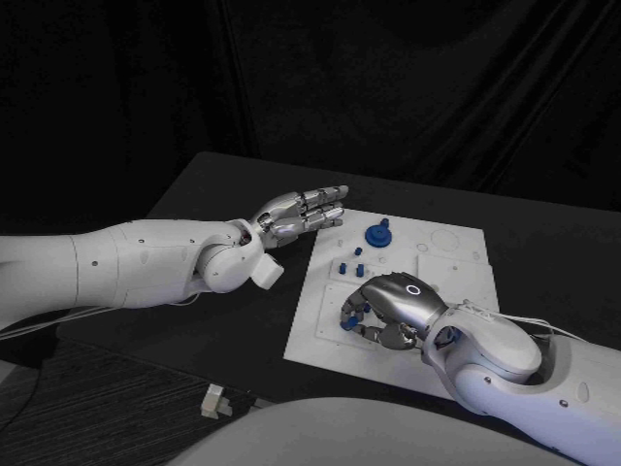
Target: Assemble the parts on the task board
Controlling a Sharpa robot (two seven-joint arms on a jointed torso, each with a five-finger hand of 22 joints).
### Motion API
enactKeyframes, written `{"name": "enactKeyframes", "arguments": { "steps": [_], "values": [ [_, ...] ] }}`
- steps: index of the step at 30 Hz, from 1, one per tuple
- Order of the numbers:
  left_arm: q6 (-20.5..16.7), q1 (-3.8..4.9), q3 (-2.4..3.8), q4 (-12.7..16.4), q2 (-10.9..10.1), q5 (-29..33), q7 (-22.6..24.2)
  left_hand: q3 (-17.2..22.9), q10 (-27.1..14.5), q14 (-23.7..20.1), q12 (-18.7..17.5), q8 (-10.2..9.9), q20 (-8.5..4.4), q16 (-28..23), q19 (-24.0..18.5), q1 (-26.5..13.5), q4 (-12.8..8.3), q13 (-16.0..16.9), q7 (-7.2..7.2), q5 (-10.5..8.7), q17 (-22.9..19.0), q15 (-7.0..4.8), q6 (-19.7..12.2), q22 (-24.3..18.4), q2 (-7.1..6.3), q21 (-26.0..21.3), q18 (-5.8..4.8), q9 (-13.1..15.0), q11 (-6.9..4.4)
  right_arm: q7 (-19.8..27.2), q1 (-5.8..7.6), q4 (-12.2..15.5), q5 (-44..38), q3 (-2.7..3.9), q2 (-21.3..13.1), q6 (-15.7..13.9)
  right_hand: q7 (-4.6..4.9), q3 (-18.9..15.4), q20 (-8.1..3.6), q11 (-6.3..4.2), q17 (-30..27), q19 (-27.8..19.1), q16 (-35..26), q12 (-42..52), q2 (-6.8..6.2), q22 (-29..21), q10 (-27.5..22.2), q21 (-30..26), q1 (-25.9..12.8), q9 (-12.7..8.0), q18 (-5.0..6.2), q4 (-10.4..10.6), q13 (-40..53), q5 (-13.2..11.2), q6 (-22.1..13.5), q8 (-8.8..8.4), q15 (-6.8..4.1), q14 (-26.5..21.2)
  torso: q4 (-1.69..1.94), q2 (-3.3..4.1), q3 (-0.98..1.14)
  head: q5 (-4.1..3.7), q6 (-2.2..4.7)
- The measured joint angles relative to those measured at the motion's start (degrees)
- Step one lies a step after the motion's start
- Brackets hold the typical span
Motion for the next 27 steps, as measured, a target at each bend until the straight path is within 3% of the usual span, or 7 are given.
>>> {"name": "enactKeyframes", "arguments": {
  "steps": [27],
  "values": [
    [0.31,-0.12,0.00,-0.31,0.34,0.00,-0.22,0.00,0.00,0.00,0.00,0.00,0.00,0.00,0.00,0.00,0.00,0.00,-0.21,0.00,0.00,0.00,-0.21,-0.01,0.00,0.00,0.00,0.00,0.00,-1.66,-0.02,1.00,-6.32,-0.07,-0.44,0.72,0.02,0.00,0.00,-0.30,-0.07,0.00,0.04,-0.44,0.17,0.03,0.36,0.26,0.32,-0.03,0.00,-0.31,-0.15,0.72,0.02,-0.11,0.15,0.16,-0.02,-0.01,-0.01,-0.27,0.00]
  ]
}}
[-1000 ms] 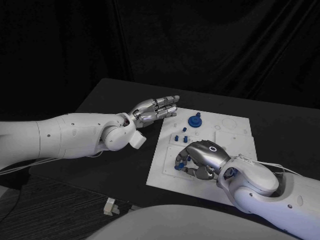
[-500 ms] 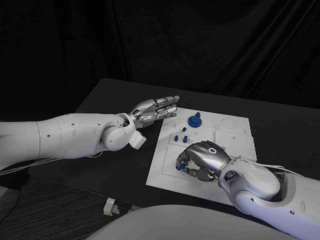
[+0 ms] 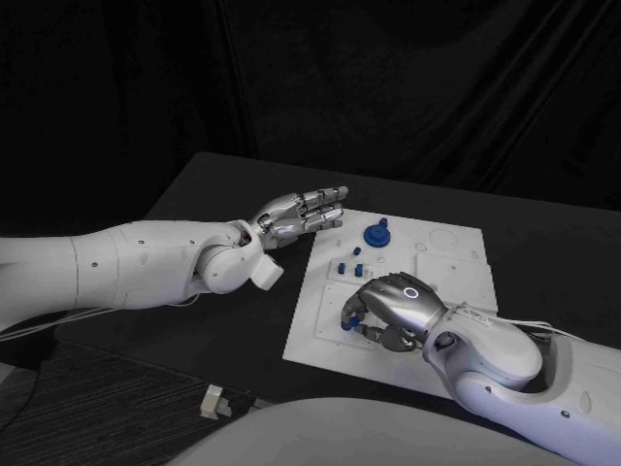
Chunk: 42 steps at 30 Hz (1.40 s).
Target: Assemble the parts on the task board
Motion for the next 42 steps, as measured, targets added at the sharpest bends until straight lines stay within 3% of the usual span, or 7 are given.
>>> {"name": "enactKeyframes", "arguments": {
  "steps": [20,24,27,35,39,40,42],
  "values": [
    [0.27,-0.11,0.00,-0.11,0.05,0.00,-0.15,0.00,0.00,0.00,0.00,0.00,0.00,0.00,0.00,0.00,0.00,0.00,0.00,0.00,0.00,0.00,0.00,0.00,0.00,0.00,0.00,0.00,0.00,-0.01,-0.01,-1.14,-0.26,-0.02,1.15,1.11,0.32,-0.19,0.00,0.09,-0.73,0.00,-0.27,-0.50,0.42,-0.02,0.07,0.00,-0.44,-0.07,0.00,-0.18,-0.27,-0.13,-0.32,-0.06,0.00,0.00,0.02,-0.01,-0.01,0.04,0.00],
    [0.31,-0.13,0.00,-0.13,0.08,0.00,-0.18,0.00,0.00,0.00,0.00,0.00,0.00,0.00,0.00,0.00,0.00,0.00,0.00,0.00,0.00,0.00,0.00,0.00,0.00,0.00,0.00,0.00,0.00,0.00,-0.01,-1.23,-0.27,-0.02,1.28,1.21,1.33,-0.32,0.23,0.32,-1.25,-0.22,-0.54,-1.35,0.74,-0.02,0.03,-0.73,-0.77,-0.47,0.00,-0.32,-0.51,-0.70,-2.06,-1.31,0.34,-0.34,0.02,-0.01,-0.01,0.02,0.00],
    [0.33,-0.15,0.00,-0.14,0.08,0.00,-0.19,0.00,0.00,0.00,0.00,0.00,0.00,0.00,0.00,0.23,0.00,0.00,0.00,0.00,0.00,0.00,0.00,0.03,0.23,0.23,0.00,0.00,0.00,0.01,-0.01,-1.26,-0.27,-0.01,1.31,1.26,1.56,-0.31,0.52,1.03,-1.62,-0.52,-0.62,-2.22,1.13,-0.02,-0.69,-1.10,-1.49,-1.23,0.00,-0.31,-0.83,-1.18,-4.39,-2.64,0.53,-0.53,0.02,-0.01,-0.01,0.02,0.00],
    [0.37,-0.18,0.00,-0.15,0.08,0.00,-0.21,0.00,0.00,0.00,0.00,0.00,0.00,0.00,0.00,0.23,0.00,0.00,0.00,0.00,0.00,0.00,0.01,0.05,0.23,0.23,0.00,0.00,0.00,-0.30,-0.04,-1.30,-0.28,-0.01,1.29,2.07,0.11,-0.96,1.99,2.87,-5.62,-4.52,-2.42,-3.99,-0.59,-0.03,-4.59,-7.12,-3.21,-2.88,0.00,-0.44,-1.16,-1.96,-7.78,-4.77,2.46,-4.33,0.01,-0.01,-0.01,-0.07,0.00],
    [0.38,-0.19,0.00,-0.16,0.08,0.00,-0.23,0.00,0.00,0.00,0.00,0.00,0.00,0.00,0.00,0.23,0.00,0.00,0.00,0.00,0.00,0.00,0.00,0.05,0.23,0.23,0.00,0.00,0.00,-0.77,-0.06,-1.30,-0.28,-0.01,1.18,2.62,-1.09,-1.92,3.07,3.89,-7.01,-6.19,-2.65,-4.44,-1.13,-0.03,-8.10,-9.61,-3.76,-4.74,0.35,-0.63,-0.89,-2.73,-12.57,-7.23,3.52,-6.14,0.01,0.00,-0.01,-0.11,0.00],
    [0.39,-0.19,0.00,-0.16,0.08,0.00,-0.23,0.00,0.00,0.00,0.00,0.00,0.00,0.00,0.00,0.23,0.00,0.00,0.00,0.00,0.00,0.00,0.01,0.05,0.23,0.23,0.00,0.00,0.00,-0.87,-0.06,-1.30,-0.28,-0.01,1.12,2.73,-1.57,-2.41,3.15,4.02,-7.25,-6.65,-2.65,-4.44,-1.27,-0.03,-8.97,-10.06,-3.90,-5.24,0.98,-0.62,-0.70,-3.22,-13.71,-7.63,3.53,-6.54,0.01,0.01,-0.01,-0.12,0.00],
    [0.40,-0.20,0.00,-0.16,0.08,0.00,-0.23,0.00,0.00,0.00,0.00,0.00,0.00,0.00,0.00,0.23,0.00,0.00,0.00,0.00,0.00,0.00,0.00,0.05,0.23,0.23,0.00,0.00,0.00,-1.09,-0.06,-1.21,-0.28,-0.01,0.88,2.93,-2.14,-3.19,3.27,4.17,-7.46,-6.78,-2.65,-4.41,-0.96,-0.03,-10.22,-10.50,-4.21,-5.98,0.95,-0.63,-0.38,-4.06,-15.10,-7.77,3.52,-6.70,0.01,0.01,-0.01,-0.12,0.00]
  ]
}}
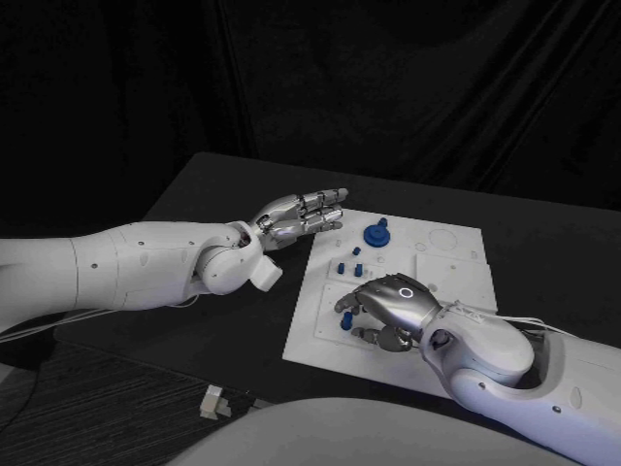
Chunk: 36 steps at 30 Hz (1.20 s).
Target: Assemble the parts on the task board
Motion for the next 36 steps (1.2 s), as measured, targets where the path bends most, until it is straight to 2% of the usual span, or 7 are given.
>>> {"name": "enactKeyframes", "arguments": {
  "steps": [7,13,17,22,25,31,36],
  "values": [
    [0.00,-0.02,0.00,-0.01,-0.06,0.00,-0.02,0.00,0.00,0.00,0.00,0.00,0.00,0.00,0.00,0.00,0.00,0.00,0.00,0.00,0.00,0.00,0.00,0.00,0.00,0.00,0.00,0.00,0.00,-0.43,-0.01,1.13,0.00,0.00,-1.47,0.00,-2.54,-6.22,0.50,0.65,-2.12,-1.60,0.00,3.03,-0.62,0.00,-6.80,-3.07,-0.06,-4.42,0.00,3.37,2.06,-4.72,-8.02,0.00,0.21,-2.29,0.00,0.01,0.00,-0.13,0.00],
    [0.00,-0.03,0.00,0.00,-0.15,0.00,-0.02,0.00,0.00,0.00,0.00,0.00,0.00,0.00,0.00,0.00,0.00,0.00,0.00,0.00,0.00,0.00,0.00,-0.01,0.00,0.00,0.00,0.00,0.00,-0.45,0.46,3.80,0.00,-0.07,-5.30,-2.07,-6.01,-10.63,0.75,1.22,-5.42,-4.81,-0.63,4.66,-4.41,-0.01,-12.34,-7.87,-3.32,-9.89,0.90,5.06,2.79,-8.00,-22.66,-1.22,0.51,-5.88,-0.01,0.02,0.01,-0.15,0.00],
    [-0.01,-0.03,0.00,0.04,-0.27,0.00,-0.02,0.00,0.00,0.00,0.00,0.00,0.00,0.00,0.00,0.00,0.00,0.00,0.00,0.00,0.00,0.00,0.00,-0.01,0.00,0.00,0.00,0.00,0.00,-0.25,2.47,5.83,0.30,-0.07,-8.64,-5.23,-6.36,-12.09,0.64,1.34,-6.27,-5.12,-0.63,5.34,-5.21,-0.01,-13.16,-8.53,-6.03,-10.79,0.89,5.15,2.80,-8.00,-24.67,-1.22,0.64,-6.59,-0.01,0.01,0.01,-0.44,0.00],
    [-0.04,-0.04,0.00,0.13,-0.38,0.00,0.28,-0.27,0.00,0.00,0.34,0.38,0.03,0.19,0.46,0.00,0.26,0.07,-0.66,0.00,0.04,0.00,0.67,0.30,0.00,0.04,0.00,0.04,0.00,0.36,6.26,8.17,3.21,-0.08,-13.42,-10.07,-2.30,-10.19,1.06,0.97,-7.32,-5.08,-0.89,8.45,-1.67,-0.01,-9.05,-8.53,-10.61,-8.71,0.89,4.71,3.38,-7.52,-12.05,1.69,1.02,-6.97,-0.01,0.00,0.03,-1.25,0.00],
    [-0.12,-0.04,0.00,0.27,-0.48,0.00,0.94,-0.59,0.00,0.00,0.70,0.52,-0.10,0.41,0.73,-0.01,0.59,0.11,-0.97,0.00,0.10,0.00,1.03,0.49,-0.01,0.23,0.00,0.14,0.00,0.68,9.49,9.11,7.10,0.03,-17.06,-12.97,1.77,-7.91,-2.39,-3.96,-14.38,-1.06,-8.27,13.96,1.36,-1.41,7.11,-10.75,-12.18,-7.25,1.56,4.64,4.84,-4.40,-0.83,5.10,-2.91,-3.52,-0.01,-0.02,0.03,-1.84,0.00],
    [-0.92,-0.05,0.00,0.85,-0.65,-0.12,3.32,-1.51,0.52,-0.22,1.76,1.19,-0.61,0.42,0.22,-2.33,1.03,0.23,-1.13,-1.07,0.10,-1.25,2.79,-0.86,0.17,0.23,-0.01,0.31,-0.52,-0.53,13.08,9.29,13.91,0.05,-22.52,-15.24,0.05,-5.99,-6.40,-8.23,-10.74,12.37,-15.05,16.14,4.88,-3.12,28.88,-4.16,-17.09,-6.25,0.76,4.71,6.80,2.33,11.70,7.93,-7.13,12.01,0.02,-0.02,0.03,-3.49,0.00],
    [-2.86,-0.05,0.00,1.73,-1.44,-1.71,4.69,-2.14,0.92,-0.75,2.05,1.55,-2.50,-0.88,-1.67,-2.67,1.02,0.23,-0.54,-1.54,-0.18,-3.63,3.80,-3.98,-0.06,-1.15,0.00,0.30,-0.92,-6.04,13.81,8.12,17.63,0.01,-24.56,-10.32,-1.06,-7.74,-6.97,-8.89,-0.54,17.67,-10.87,29.30,6.46,-0.20,34.18,5.92,-27.83,-5.21,-1.01,4.89,24.07,-0.72,16.02,9.62,-7.67,17.20,0.04,-0.02,0.03,-4.93,-0.01]
  ]
}}
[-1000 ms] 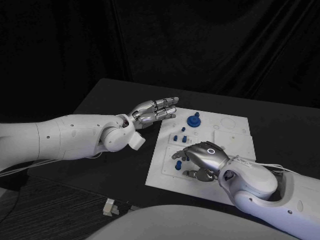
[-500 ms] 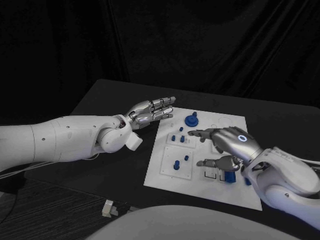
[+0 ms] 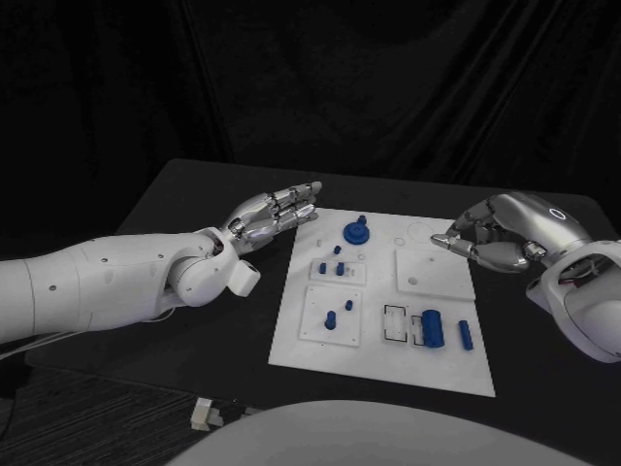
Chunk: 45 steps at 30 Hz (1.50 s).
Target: Assemble the parts on the task board
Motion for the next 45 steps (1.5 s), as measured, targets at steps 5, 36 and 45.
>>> {"name": "enactKeyframes", "arguments": {
  "steps": [5,36,45],
  "values": [
    [-4.16,0.00,0.00,0.92,-0.64,-3.68,0.69,-0.79,-0.15,-0.68,0.28,0.23,-2.87,-1.42,-1.42,-1.20,0.01,0.00,0.01,-1.45,-0.32,-2.96,1.87,-2.67,-0.45,-0.63,0.00,0.16,-1.80,-6.37,0.21,-1.06,2.97,-0.03,-0.54,9.63,-0.77,-2.32,-0.80,-0.20,27.01,4.50,16.56,22.82,0.97,0.25,0.20,23.76,-4.46,2.86,-3.57,-0.20,29.74,1.82,2.57,0.56,-0.31,2.05,-0.05,-0.01,-0.01,-1.88,0.01],
    [-24.68,-0.01,0.00,5.48,-3.39,-22.00,1.48,-0.93,-0.42,-0.68,1.90,-1.05,-3.43,-1.56,-1.61,-1.10,0.00,0.17,-1.28,-0.45,-0.46,-5.58,5.61,-3.76,-0.39,-1.00,0.00,0.26,-4.51,-18.15,-0.19,-8.34,14.79,-0.02,10.10,34.33,-2.28,-5.43,-1.70,-1.05,33.46,4.80,24.72,35.20,1.38,0.22,0.17,37.06,-6.08,10.89,-5.31,-0.38,34.26,-5.01,6.78,0.97,-1.55,2.26,0.01,0.05,-0.03,-6.41,0.02],
    [-23.85,-0.01,0.00,5.22,-3.21,-22.66,1.51,-0.77,-0.43,-0.69,1.90,-1.05,-3.01,-1.56,-1.59,-0.87,-0.16,0.16,-1.00,-0.45,-0.45,-5.16,5.32,-3.76,-0.16,-1.00,0.01,0.21,-4.11,-18.48,-1.93,-9.42,15.09,-0.02,11.41,35.49,-2.36,-6.16,-2.20,-1.39,33.45,4.71,24.72,35.41,-0.33,0.22,0.25,37.06,-8.53,13.66,-5.30,0.03,34.26,-7.24,6.85,1.49,-2.16,2.26,0.01,0.05,-0.03,-6.14,0.02]
  ]
}}
